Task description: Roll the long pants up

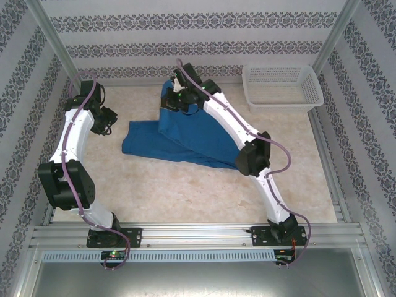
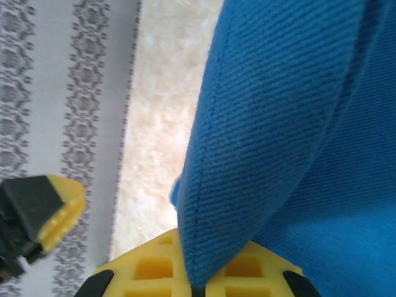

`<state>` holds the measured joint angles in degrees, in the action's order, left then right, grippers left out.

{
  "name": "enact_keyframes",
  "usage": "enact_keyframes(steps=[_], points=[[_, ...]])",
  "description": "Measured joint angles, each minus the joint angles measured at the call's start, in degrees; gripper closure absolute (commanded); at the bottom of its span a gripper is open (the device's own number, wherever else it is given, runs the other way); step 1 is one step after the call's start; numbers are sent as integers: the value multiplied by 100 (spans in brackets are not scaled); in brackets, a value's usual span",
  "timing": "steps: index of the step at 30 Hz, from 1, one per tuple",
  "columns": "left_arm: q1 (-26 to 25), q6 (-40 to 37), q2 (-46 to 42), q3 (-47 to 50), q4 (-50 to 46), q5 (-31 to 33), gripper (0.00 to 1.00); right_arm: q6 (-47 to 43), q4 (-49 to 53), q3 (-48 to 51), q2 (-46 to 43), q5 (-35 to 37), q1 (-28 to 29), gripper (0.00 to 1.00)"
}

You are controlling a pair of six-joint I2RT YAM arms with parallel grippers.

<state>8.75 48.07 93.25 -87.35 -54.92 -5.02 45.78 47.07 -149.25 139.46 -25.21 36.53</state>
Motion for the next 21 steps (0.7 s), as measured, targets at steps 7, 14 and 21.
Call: enact_keyframes(steps=[7, 14, 21], points=[[0, -39, 0, 0, 0, -59, 65, 562, -623, -319, 437, -315, 192, 100], [0, -74, 0, 0, 0, -61, 65, 723, -767, -315, 557, -442, 343, 100], [15, -111, -72, 0, -2, -57, 61, 850, -835, -291, 752, -540, 433, 52]])
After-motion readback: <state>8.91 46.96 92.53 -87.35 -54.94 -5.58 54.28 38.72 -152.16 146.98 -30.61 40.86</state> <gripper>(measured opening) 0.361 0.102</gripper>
